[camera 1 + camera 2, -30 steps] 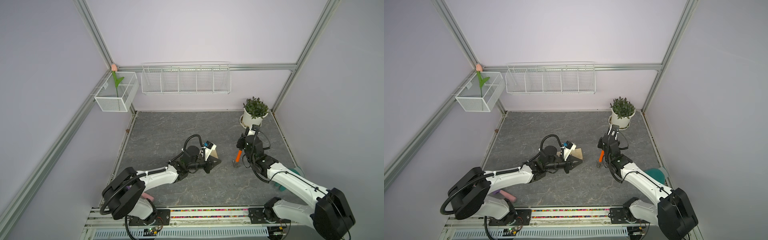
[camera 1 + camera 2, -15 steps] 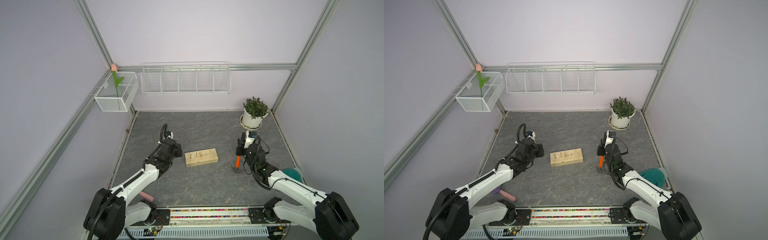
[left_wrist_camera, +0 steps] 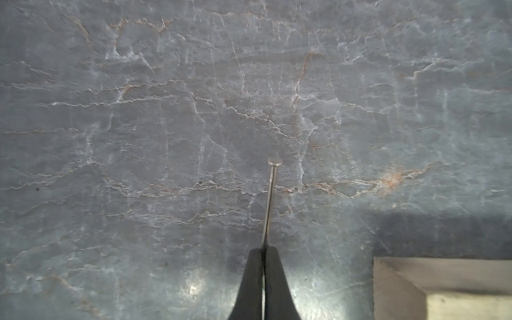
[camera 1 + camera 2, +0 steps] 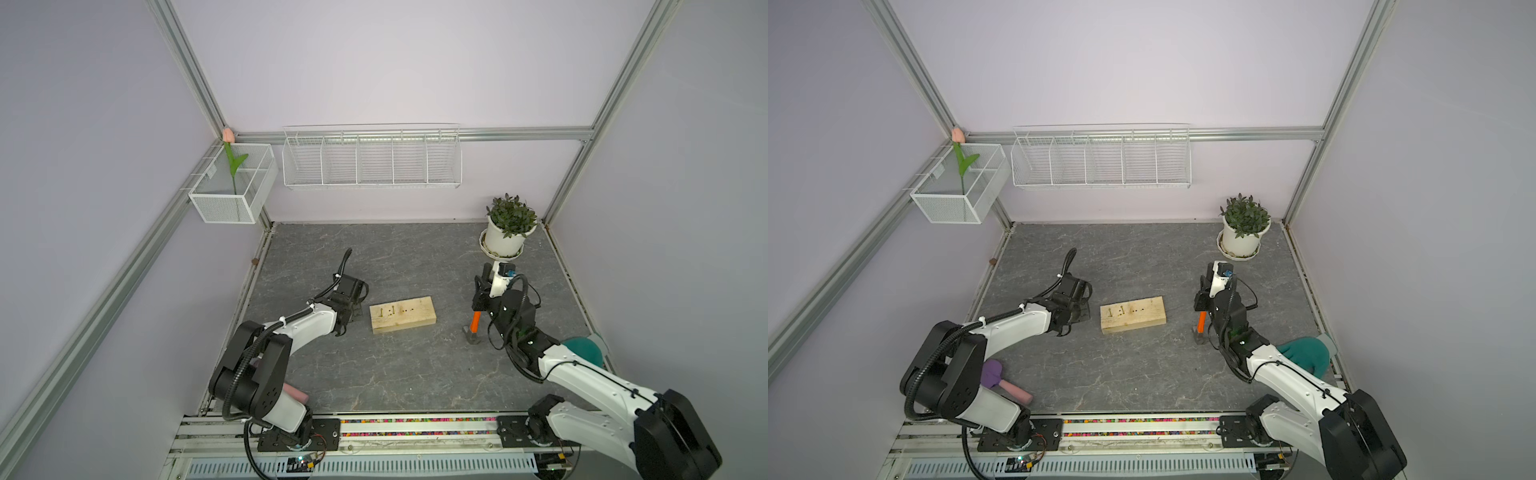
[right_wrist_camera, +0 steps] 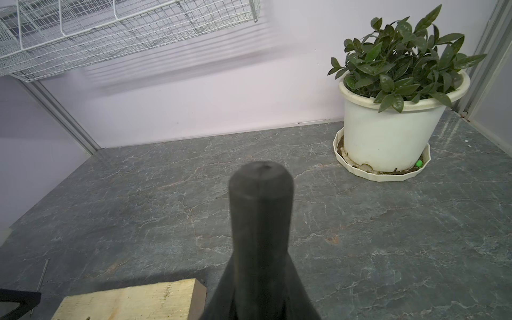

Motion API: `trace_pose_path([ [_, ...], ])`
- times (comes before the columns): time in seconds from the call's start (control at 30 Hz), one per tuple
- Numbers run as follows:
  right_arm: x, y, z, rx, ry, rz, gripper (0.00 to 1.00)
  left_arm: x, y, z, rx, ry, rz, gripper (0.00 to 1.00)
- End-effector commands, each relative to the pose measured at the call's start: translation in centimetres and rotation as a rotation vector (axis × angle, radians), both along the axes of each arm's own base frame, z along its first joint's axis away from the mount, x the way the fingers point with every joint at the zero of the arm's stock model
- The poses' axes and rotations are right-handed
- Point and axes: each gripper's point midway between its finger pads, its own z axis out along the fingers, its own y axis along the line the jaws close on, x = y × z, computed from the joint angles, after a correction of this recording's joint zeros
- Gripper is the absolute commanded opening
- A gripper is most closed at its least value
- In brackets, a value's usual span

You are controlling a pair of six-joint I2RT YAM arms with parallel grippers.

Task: Use a claw hammer to pull out a nail
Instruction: Place the nail at the center of the board, then adjust the hammer.

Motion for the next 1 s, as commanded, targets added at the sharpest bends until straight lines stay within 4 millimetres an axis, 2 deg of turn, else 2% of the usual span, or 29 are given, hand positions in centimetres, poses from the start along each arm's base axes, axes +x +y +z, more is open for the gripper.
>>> trace_pose_path([
  [0.0,0.0,-0.1,2.9,0.05,-0.108,0.0,0.07,0.4,-0.3,-0.2,-0.025,0.012,0.022,0.0],
  [0.2,0.0,-0.1,3.0,0.045,-0.11,0.002,0.07,0.2,-0.1,-0.8,-0.01,0.031,0.027,0.0],
  [0.33,0.0,-0.1,2.9,0.046,-0.105,0.004,0.07,0.0,-0.3,-0.4,-0.01,0.044,0.005,0.23],
  [0.4,-0.1,0.0,2.9,0.044,-0.101,0.008,0.07,-0.2,-0.4,0.3,-0.013,0.044,-0.01,0.28],
  [0.47,-0.2,-0.1,2.8,0.041,-0.098,0.009,0.07,-0.4,-0.2,1.5,-0.011,0.023,-0.014,0.36],
  [0.57,-0.3,-0.2,2.7,0.043,-0.1,0.008,0.07,-0.6,0.0,3.9,-0.022,-0.015,-0.02,0.42],
  [0.63,-0.4,-0.2,2.9,0.052,-0.099,0.008,0.07,-0.9,0.2,6.2,-0.052,-0.067,-0.01,0.43],
  [0.7,-0.4,-0.2,3.0,0.073,-0.083,0.002,0.07,-1.4,-0.5,9.0,-0.108,-0.143,-0.02,0.43],
  [0.8,-0.5,-0.4,3.2,0.103,-0.054,-0.013,0.07,-2.7,-4.6,13.9,-0.222,-0.318,-0.16,0.49],
  [0.87,-0.5,-0.6,3.2,0.116,-0.033,-0.029,0.07,-3.9,-8.9,17.0,-0.365,-0.431,-0.297,0.52],
  [0.97,-0.4,-0.7,3.5,0.138,-0.02,-0.034,0.07,-5.8,-15.6,18.9,-0.519,-0.522,-0.512,0.55],
])
